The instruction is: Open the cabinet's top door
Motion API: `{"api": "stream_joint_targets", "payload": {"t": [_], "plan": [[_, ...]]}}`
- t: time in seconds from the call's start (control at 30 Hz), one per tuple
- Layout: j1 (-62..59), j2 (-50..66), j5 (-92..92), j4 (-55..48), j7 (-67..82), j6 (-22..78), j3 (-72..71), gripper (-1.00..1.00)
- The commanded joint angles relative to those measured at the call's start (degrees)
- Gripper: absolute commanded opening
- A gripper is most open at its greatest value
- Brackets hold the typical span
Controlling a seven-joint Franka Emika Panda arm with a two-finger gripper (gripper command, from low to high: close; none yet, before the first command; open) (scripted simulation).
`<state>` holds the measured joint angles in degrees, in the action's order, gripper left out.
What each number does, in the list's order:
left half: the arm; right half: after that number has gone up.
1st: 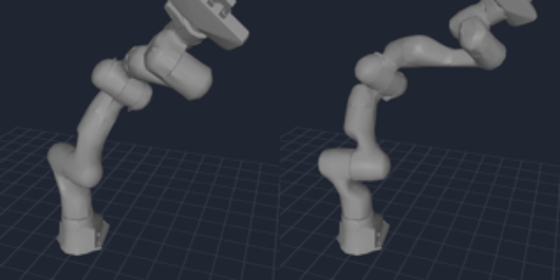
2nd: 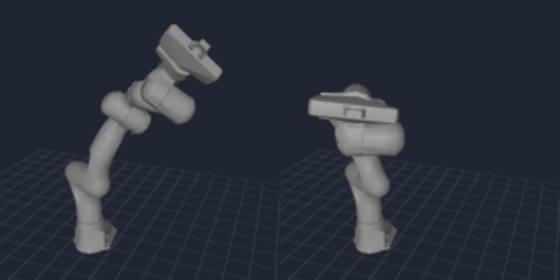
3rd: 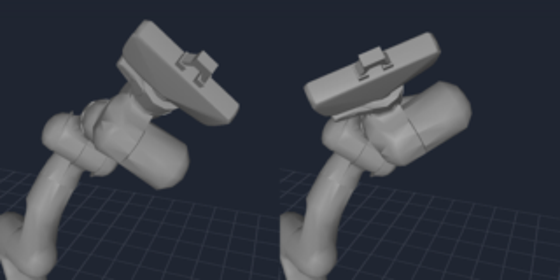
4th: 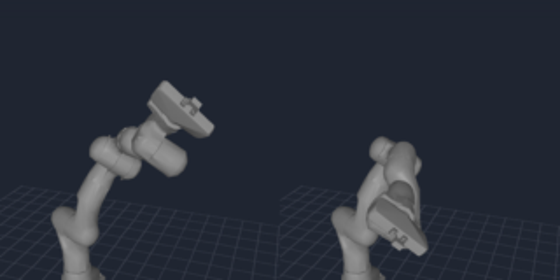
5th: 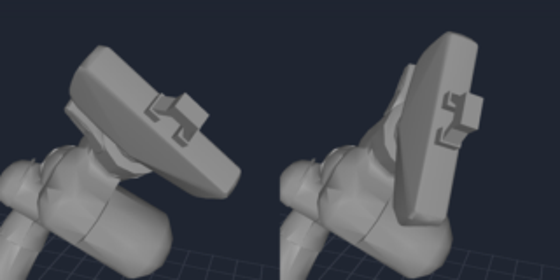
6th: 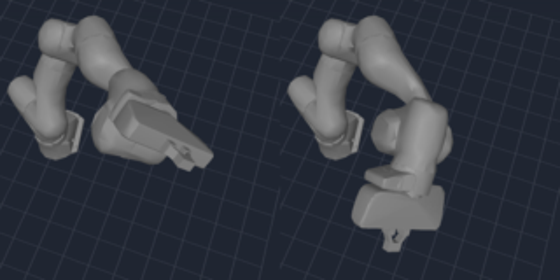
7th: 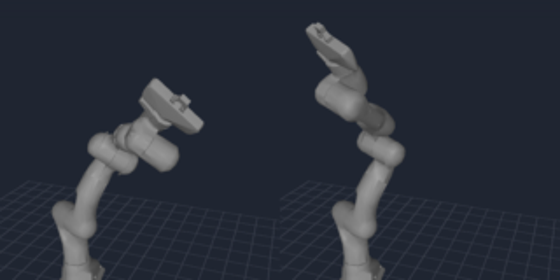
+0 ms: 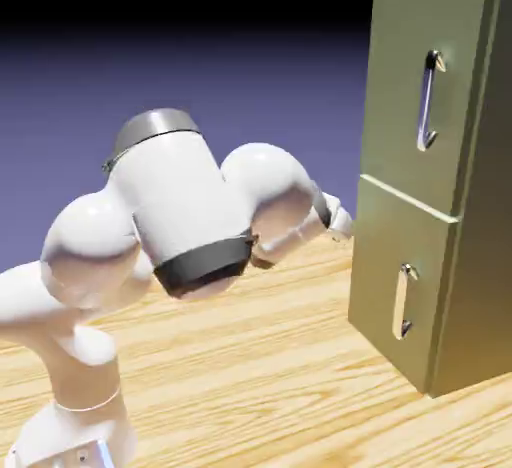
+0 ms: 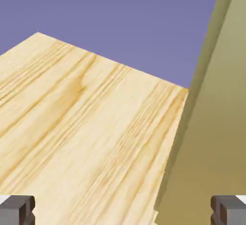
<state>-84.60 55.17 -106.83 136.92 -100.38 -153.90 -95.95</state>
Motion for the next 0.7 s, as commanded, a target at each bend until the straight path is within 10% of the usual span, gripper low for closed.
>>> {"api": "stream_joint_targets", "payload": {"t": [0.0,0.33,0.53,0.57,0.67], "plan": [[-1.8,1.9,-2.3,-0.5,-1.3,0.4,-2.1,0.0],[-20.0,20.6,-25.0,-5.6,-13.6,4.7,-22.5,0.0],[-11.3,19.0,-27.8,-13.7,-13.5,4.8,-18.6,0.0],[-11.3,19.0,-27.8,-13.7,-13.5,4.8,-18.6,-1.0],[-13.6,18.8,-29.4,-10.1,-16.8,9.8,-20.7,-1.0]]}}
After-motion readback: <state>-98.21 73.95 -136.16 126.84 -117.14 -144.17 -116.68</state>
